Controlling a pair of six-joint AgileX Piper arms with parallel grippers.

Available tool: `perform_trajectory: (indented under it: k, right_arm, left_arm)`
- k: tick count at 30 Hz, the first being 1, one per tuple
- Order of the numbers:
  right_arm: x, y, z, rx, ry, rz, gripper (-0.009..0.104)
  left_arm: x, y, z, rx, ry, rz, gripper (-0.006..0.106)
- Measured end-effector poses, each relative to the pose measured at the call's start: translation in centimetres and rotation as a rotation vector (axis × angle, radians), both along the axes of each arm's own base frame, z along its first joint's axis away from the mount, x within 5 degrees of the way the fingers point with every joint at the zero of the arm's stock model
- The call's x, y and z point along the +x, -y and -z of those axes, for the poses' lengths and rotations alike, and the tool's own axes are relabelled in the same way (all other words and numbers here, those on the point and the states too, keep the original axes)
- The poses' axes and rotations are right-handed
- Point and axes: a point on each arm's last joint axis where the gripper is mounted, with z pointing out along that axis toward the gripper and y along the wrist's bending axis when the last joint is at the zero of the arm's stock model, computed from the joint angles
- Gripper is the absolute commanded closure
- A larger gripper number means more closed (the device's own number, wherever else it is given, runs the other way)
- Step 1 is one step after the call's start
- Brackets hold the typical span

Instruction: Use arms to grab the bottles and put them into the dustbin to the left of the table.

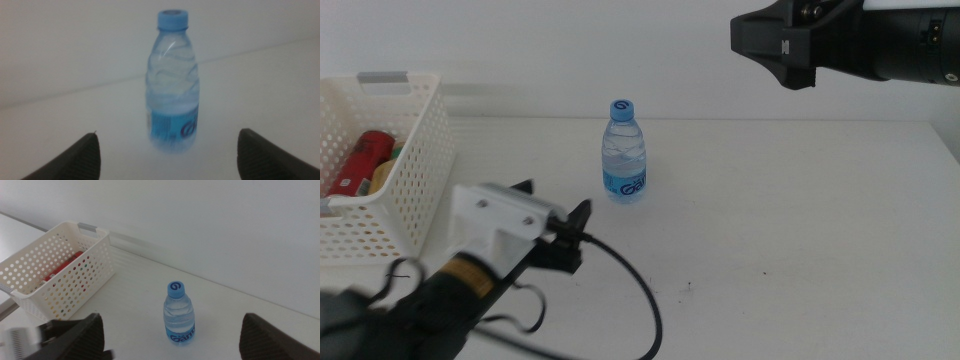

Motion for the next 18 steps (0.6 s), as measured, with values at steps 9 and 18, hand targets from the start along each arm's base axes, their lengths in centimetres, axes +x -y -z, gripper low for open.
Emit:
perform_trajectory:
  k: [9, 18]
  right_arm:
    - [0.0, 0.0, 0.0, 0.000, 0.000, 0.000, 0.013]
    - [0.0, 0.0, 0.0, 0.000, 0.000, 0.000, 0.013]
  left_arm:
    - [6.6, 3.1, 2.9, -0.045, 0.029, 0.081, 0.007]
    - [10.8, 4.9, 4.8, -0.036, -0.008, 0.083, 0.007]
